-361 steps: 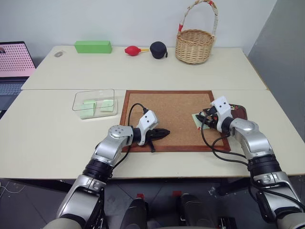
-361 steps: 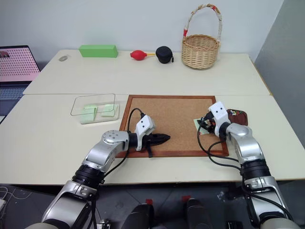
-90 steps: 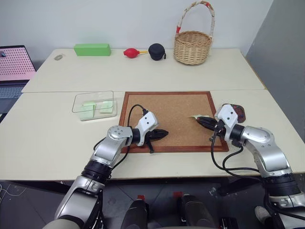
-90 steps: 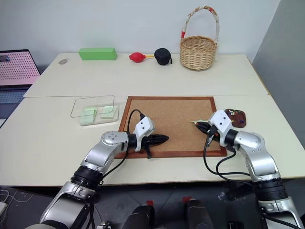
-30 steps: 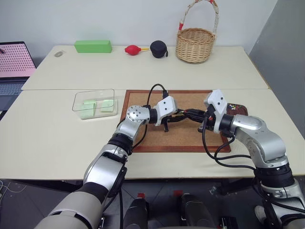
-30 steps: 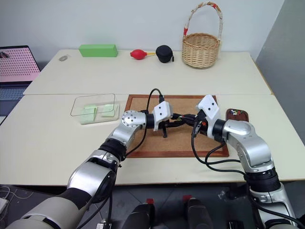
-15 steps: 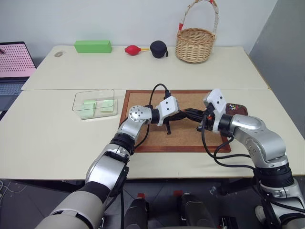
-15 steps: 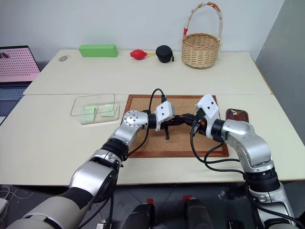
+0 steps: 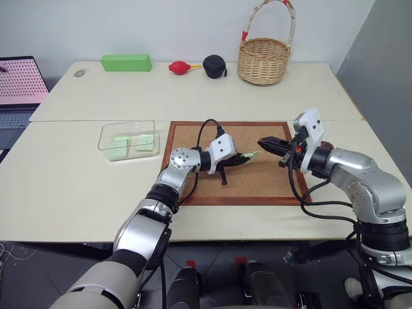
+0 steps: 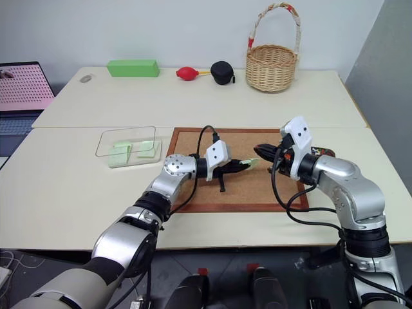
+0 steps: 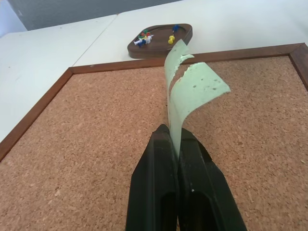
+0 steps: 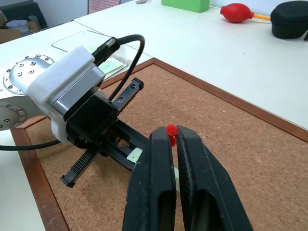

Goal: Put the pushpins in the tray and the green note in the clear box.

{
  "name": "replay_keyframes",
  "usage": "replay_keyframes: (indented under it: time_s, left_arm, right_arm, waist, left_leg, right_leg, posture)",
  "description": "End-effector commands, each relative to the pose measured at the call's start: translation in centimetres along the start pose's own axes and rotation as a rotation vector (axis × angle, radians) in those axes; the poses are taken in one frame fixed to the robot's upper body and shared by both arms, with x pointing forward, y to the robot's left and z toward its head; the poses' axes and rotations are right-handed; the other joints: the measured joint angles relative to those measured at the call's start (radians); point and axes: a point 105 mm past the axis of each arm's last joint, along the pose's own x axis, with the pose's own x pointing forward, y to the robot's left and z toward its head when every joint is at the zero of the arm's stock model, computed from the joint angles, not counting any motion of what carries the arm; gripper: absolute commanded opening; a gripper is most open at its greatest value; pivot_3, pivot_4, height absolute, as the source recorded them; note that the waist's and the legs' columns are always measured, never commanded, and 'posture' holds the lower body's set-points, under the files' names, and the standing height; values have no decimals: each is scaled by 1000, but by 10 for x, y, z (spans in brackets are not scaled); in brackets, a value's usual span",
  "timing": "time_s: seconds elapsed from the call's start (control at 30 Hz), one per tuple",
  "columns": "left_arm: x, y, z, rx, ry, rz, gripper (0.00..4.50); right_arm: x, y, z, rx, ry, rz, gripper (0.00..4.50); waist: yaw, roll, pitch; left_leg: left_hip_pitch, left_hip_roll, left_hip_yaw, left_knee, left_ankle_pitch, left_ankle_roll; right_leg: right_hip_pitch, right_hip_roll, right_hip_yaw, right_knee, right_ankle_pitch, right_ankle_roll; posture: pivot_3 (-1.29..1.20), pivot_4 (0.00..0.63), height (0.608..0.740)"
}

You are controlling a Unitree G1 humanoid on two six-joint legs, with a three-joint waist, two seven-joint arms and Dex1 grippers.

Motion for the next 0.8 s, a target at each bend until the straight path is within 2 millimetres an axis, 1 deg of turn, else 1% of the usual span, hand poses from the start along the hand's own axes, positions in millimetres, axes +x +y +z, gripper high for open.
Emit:
replay_keyframes:
  time_s: [0.03, 0.1, 0.13, 0.23, 0.4, 0.53, 0.7, 0.77, 0.8]
  left_arm:
    - [-5, 7, 7, 19, -31, 38, 32]
    - [-9, 10, 6, 16, -26, 60, 32]
    - [-10, 10, 5, 15, -25, 67, 32]
    - [-17, 11, 3, 8, -24, 82, 32]
    - [-25, 9, 1, 19, -14, 93, 32]
    - [-27, 11, 3, 26, -6, 108, 32]
    - [-28, 11, 3, 32, 3, 114, 32]
    - [-28, 12, 3, 33, 5, 117, 0]
    - [-28, 12, 3, 33, 6, 118, 0]
  right_arm:
    - [-18, -18, 14, -39, -32, -84, 0]
    - [-30, -38, 6, -48, 3, -170, 0]
    - [-33, -43, 3, -53, 15, -199, 0]
    - [-49, -75, -12, -90, 79, -354, 0]
    - [-66, -109, -39, -154, 203, -518, 0]
    - [-70, -126, -57, -205, 280, -580, 0]
    - [-67, -135, -68, -216, 312, -600, 0]
    - [-65, -139, -71, -223, 323, -610, 558]
    - [-64, -140, -72, -222, 324, -612, 657]
  waist:
    - [0, 0, 0]
    - [1, 0, 0]
    - [1, 0, 0]
    - [0, 0, 0]
    - [-1, 0, 0]
    - [-1, 0, 0]
    - [-3, 0, 0]
    - [-3, 0, 0]
    - [-3, 0, 0]
  left_leg:
    - [0, 0, 0, 0, 0, 0]
    - [0, 0, 0, 0, 0, 0]
    - [0, 0, 0, 0, 0, 0]
    - [0, 0, 0, 0, 0, 0]
    - [1, 0, 1, 0, 0, 0]
    - [1, 0, 1, 0, 0, 0]
    - [1, 0, 2, 1, 0, 0]
    - [2, 0, 3, 1, 0, 0]
    - [2, 0, 2, 1, 0, 0]
  right_leg:
    - [0, 0, 0, 0, 0, 0]
    - [0, 0, 0, 0, 0, 0]
    - [0, 0, 0, 0, 0, 0]
    - [0, 0, 0, 0, 0, 0]
    - [0, 0, 1, 1, 0, 0]
    - [0, 0, 1, 1, 0, 0]
    - [0, 0, 2, 1, 0, 0]
    - [0, 0, 2, 2, 0, 0]
    - [0, 0, 2, 1, 0, 0]
  posture:
    - [0, 150, 740]
    - [0, 150, 740]
    - [0, 150, 740]
    - [0, 150, 740]
    - [0, 150, 740]
    - [0, 150, 740]
    - [0, 150, 740]
    - [0, 150, 740]
    - [0, 150, 740]
